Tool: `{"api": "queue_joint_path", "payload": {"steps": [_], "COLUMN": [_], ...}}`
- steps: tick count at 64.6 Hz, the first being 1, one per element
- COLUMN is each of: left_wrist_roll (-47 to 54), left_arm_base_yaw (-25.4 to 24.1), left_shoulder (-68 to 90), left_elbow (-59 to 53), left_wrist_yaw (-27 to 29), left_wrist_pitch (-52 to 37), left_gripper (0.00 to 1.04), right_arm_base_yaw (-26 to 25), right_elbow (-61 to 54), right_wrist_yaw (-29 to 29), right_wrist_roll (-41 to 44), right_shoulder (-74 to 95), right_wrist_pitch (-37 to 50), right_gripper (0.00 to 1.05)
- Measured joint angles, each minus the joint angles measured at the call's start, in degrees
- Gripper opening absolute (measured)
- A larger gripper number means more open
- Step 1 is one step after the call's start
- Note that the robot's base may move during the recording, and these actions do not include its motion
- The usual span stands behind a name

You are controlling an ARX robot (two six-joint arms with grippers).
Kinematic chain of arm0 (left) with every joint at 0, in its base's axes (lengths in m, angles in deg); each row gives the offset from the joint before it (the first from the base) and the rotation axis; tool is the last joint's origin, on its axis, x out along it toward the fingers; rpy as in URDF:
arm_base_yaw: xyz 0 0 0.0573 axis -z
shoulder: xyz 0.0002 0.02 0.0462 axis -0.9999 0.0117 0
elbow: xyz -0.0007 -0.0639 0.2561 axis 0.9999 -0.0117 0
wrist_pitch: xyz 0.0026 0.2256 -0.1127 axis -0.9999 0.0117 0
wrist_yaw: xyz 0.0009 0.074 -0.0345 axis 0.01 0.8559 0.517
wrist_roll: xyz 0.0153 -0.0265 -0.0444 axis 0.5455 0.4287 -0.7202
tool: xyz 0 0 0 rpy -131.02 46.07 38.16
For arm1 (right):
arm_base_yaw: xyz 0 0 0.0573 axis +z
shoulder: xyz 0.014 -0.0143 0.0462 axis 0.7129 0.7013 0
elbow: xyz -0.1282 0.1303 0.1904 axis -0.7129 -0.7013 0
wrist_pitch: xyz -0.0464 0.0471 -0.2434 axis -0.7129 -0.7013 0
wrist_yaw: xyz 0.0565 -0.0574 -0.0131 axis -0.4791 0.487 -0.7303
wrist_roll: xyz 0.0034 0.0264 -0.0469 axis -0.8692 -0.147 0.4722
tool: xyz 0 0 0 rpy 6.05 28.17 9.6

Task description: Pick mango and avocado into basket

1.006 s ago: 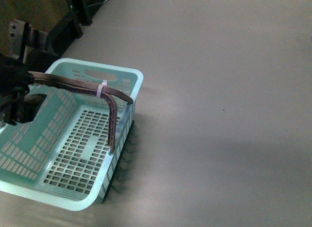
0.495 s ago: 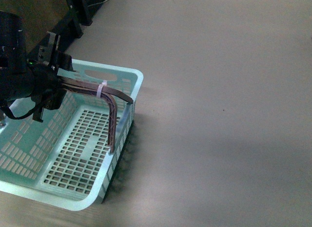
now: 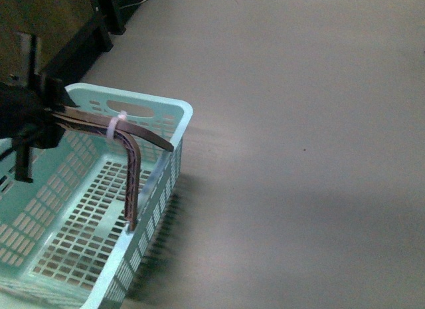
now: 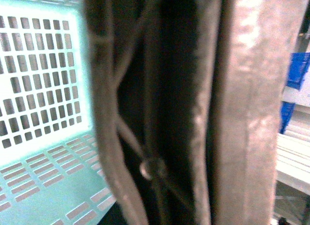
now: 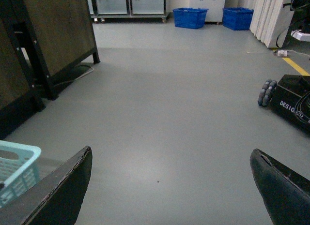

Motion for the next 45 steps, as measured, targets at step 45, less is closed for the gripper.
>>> {"api": "queue_joint_path", "payload": {"steps": [45], "left_wrist_roll": [-2.8], "left_arm_base_yaw": [-7.4], "left_shoulder": [-48.8], "left_elbow": [3.2], "left_wrist_yaw": [-7.6], "left_wrist_pitch": [37.9], "left_gripper": [0.14], "right_arm_base_yaw": [0.0], "right_elbow": [0.0], "right_wrist_yaw": [0.0], "right_wrist_roll": [0.0], "right_shoulder": [0.0], "right_wrist_pitch": [0.0], "right_gripper": [0.96]}}
